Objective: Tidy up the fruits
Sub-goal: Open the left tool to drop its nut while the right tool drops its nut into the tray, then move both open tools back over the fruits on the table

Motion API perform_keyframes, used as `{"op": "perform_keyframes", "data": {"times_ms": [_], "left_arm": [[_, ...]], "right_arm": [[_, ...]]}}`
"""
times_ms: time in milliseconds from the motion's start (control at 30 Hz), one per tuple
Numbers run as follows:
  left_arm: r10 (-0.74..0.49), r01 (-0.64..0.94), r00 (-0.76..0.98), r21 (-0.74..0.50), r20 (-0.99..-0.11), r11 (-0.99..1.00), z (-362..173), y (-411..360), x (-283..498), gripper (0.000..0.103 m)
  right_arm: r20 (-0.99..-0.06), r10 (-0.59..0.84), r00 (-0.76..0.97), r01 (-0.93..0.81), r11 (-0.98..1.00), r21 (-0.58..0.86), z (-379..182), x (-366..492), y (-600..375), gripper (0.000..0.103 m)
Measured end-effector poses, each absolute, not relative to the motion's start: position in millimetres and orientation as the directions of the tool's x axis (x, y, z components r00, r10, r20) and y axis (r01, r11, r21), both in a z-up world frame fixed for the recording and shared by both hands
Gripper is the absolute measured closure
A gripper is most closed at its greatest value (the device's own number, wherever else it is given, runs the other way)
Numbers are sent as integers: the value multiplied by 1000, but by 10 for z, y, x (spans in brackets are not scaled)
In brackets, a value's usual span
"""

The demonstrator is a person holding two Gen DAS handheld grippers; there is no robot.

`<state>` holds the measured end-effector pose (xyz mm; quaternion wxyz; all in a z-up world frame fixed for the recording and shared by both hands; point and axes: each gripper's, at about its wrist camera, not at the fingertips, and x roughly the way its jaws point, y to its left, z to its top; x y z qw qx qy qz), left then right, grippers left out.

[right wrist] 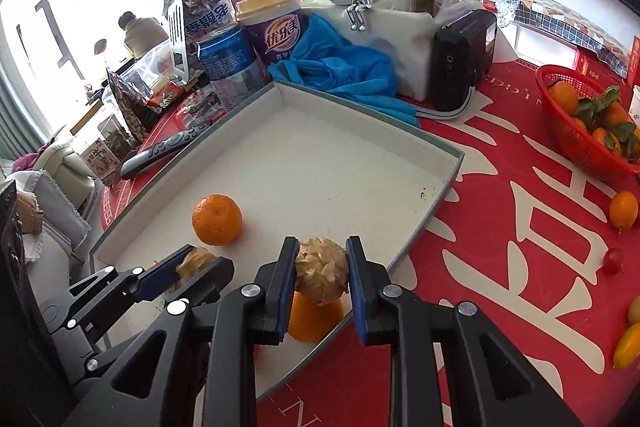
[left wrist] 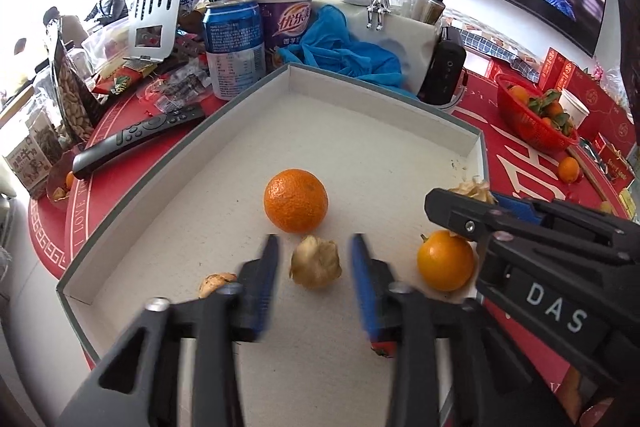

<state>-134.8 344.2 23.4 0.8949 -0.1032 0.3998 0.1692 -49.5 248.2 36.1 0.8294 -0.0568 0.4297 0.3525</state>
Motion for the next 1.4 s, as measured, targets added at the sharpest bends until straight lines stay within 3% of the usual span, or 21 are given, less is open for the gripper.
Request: {"op": "perform_keyframes", "data": {"times_ms": [33, 67, 133, 167, 200, 233, 300, 367, 500, 567, 700, 900, 1200, 1333, 1400], "left_arm": [[229, -390, 628, -46, -744, 920, 254, 3438, -1359, 28], [236, -392, 634, -43, -737, 919, 272, 3434, -1369, 19], [269, -401, 638, -14, -722, 916, 294, 3412, -1388, 19], [280, -401, 630, 5, -724, 916, 284, 3404, -1375, 19], [284, -399, 624, 15, -728, 917, 280, 3401, -1367, 19], [285, -398, 624, 18, -727, 917, 283, 3403, -1369, 19], [292, -403, 626, 21, -723, 915, 287, 3410, -1379, 19], [290, -410, 630, 9, -721, 912, 297, 3448, -1396, 18], [318, -430, 627, 24, -711, 902, 310, 3473, -1418, 18], [344, -438, 631, 47, -695, 898, 337, 3438, -1429, 18], [386, -428, 666, 97, -638, 899, 439, 3285, -1472, 18], [274, -298, 761, 58, -588, 953, 568, 2973, -1546, 18], [-18, 3, 702, -23, -712, 1000, 375, 2389, -1334, 18], [61, 16, 689, 100, -722, 995, 298, 2108, -1265, 15], [34, 46, 667, 87, -745, 995, 286, 1995, -1212, 15]], "right_arm": [[-754, 537, 379, -635, 743, 210, 362, -490, 2492, 78], [-754, 539, 375, -637, 741, 213, 360, -486, 2498, 78], [-757, 542, 366, -639, 737, 219, 348, -477, 2509, 78], [-757, 547, 358, -640, 734, 228, 343, -469, 2514, 72], [-758, 551, 348, -641, 730, 237, 337, -461, 2518, 53], [-752, 565, 340, -647, 721, 250, 339, -465, 2518, 47], [-725, 607, 325, -673, 687, 274, 384, -510, 2533, 17], [-720, 592, 362, -682, 695, 228, 438, -582, 2564, 8], [-682, 571, 457, -681, 718, 146, 575, -687, 2475, 7], [-676, 558, 481, -661, 738, 138, 621, -684, 2386, 0], [-678, 541, 498, -612, 773, 168, 690, -629, 2053, 0], [-694, 481, 536, -509, 840, 189, 718, -630, 1427, 0], [-731, 241, 638, -206, 969, 139, 531, -652, 86, 0], [-765, 218, 606, -107, 975, 193, 286, -564, -342, 0], [-786, 233, 573, -82, 970, 228, 182, -538, -481, 0]]}}
